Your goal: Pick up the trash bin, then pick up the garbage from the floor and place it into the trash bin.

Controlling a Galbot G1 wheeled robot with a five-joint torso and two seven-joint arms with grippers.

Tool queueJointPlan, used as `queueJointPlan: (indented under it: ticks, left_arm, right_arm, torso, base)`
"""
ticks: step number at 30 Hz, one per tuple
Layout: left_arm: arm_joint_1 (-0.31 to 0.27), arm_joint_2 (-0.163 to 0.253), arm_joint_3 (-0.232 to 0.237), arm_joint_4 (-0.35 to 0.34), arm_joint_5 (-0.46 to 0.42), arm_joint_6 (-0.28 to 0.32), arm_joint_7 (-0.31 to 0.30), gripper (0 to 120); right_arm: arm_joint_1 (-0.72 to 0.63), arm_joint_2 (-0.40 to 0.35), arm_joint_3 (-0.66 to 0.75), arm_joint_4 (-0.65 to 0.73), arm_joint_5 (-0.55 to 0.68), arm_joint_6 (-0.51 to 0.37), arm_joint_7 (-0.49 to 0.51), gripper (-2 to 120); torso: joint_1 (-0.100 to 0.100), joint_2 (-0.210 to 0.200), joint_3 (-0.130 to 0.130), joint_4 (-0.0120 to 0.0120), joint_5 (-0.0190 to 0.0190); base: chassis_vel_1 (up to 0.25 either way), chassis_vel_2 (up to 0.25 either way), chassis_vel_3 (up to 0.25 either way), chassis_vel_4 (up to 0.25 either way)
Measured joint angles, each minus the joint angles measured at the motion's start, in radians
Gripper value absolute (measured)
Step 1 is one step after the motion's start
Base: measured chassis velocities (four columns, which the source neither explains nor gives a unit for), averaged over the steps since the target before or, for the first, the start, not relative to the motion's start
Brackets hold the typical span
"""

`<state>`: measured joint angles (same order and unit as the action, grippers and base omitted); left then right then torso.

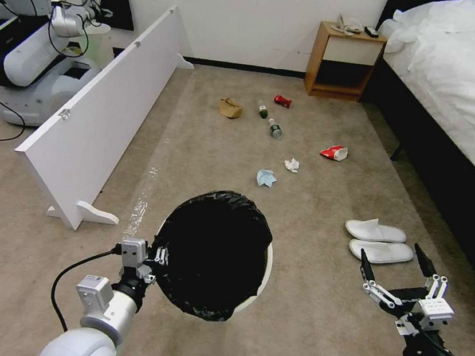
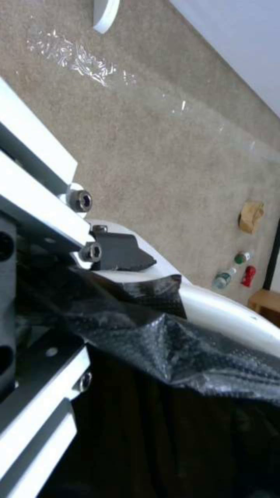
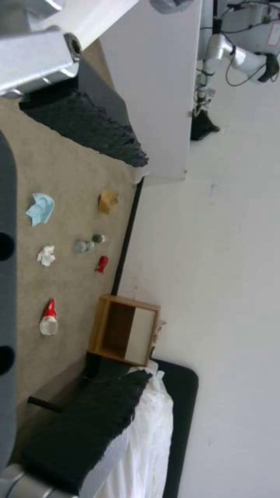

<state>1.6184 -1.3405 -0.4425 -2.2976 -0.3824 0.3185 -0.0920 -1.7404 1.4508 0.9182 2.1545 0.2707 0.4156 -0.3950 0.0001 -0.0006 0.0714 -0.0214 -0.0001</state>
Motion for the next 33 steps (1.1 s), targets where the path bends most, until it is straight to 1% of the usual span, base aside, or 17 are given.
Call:
queueJointPlan:
  ticks: [6, 12, 16, 18, 19, 20, 22, 25, 33]
  left_arm:
    - [0.001, -0.003, 0.002, 0.005, 0.002, -0.002, 0.002, 2]
    - [0.001, -0.002, 0.002, 0.006, 0.003, -0.002, 0.002, 2]
    - [0.003, -0.002, 0.002, 0.006, 0.003, -0.003, 0.005, 2]
    - [0.002, -0.002, 0.003, 0.006, 0.003, -0.003, 0.006, 2]
    - [0.003, -0.001, 0.003, 0.006, 0.003, -0.003, 0.008, 2]
    - [0.002, -0.001, 0.004, 0.006, 0.004, -0.004, 0.009, 2]
    - [0.002, -0.001, 0.004, 0.006, 0.004, -0.004, 0.009, 2]
    - [0.001, 0.0, 0.004, 0.006, 0.004, -0.005, 0.01, 2]
    - [0.001, 0.0, 0.003, 0.008, 0.006, -0.005, 0.01, 2]
  right_arm:
    - [-0.005, 0.001, 0.002, 0.0, 0.007, -0.002, -0.021, 100]
    - [-0.005, 0.001, 0.003, -0.002, 0.009, 0.001, -0.024, 100]
    - [-0.005, 0.0, 0.001, -0.003, 0.011, 0.007, -0.025, 100]
    - [-0.006, -0.001, 0.001, -0.003, 0.011, 0.007, -0.025, 100]
    - [-0.006, -0.002, 0.001, -0.003, 0.012, 0.006, -0.025, 100]
    - [-0.006, -0.004, 0.001, -0.003, 0.012, 0.007, -0.025, 100]
    - [-0.005, -0.005, 0.001, -0.003, 0.012, 0.01, -0.025, 100]
    - [-0.004, -0.006, 0.001, -0.003, 0.012, 0.013, -0.025, 100]
    - [-0.004, -0.006, -0.003, -0.003, 0.009, 0.013, -0.017, 100]
  torso:
    - [0.0, 0.0, 0.0, 0.0, -0.0001]
    - [0.0, 0.0, 0.0, -0.0001, -0.0002]
    - [0.0, 0.0, 0.0, -0.0001, 0.0002]
    - [0.0, 0.0, 0.0, -0.0003, -0.0005]
    - [0.0, 0.0, 0.0, 0.0001, 0.0008]
    - [0.0, 0.0, 0.0, 0.0, 0.0001]
    - [0.0, 0.0, 0.0, -0.0001, 0.0004]
    - [0.0, 0.0, 0.001, 0.0, 0.0001]
    - [0.0, 0.0, 0.0, 0.0, -0.0004]
  base:
    - [0.0, 0.0, 0.0, 0.0]
    - [-0.098, -0.042, 0.122, 0.046]
    - [-0.293, -0.088, 0.267, 0.081]
    - [-0.329, -0.083, 0.353, 0.08]
    - [-0.353, -0.036, 0.353, 0.08]
    - [-0.353, -0.032, 0.326, 0.036]
    - [-0.311, -0.032, 0.273, 0.021]
    - [-0.171, -0.005, 0.188, -0.012]
    - [0.062, 0.006, -0.05, -0.007]
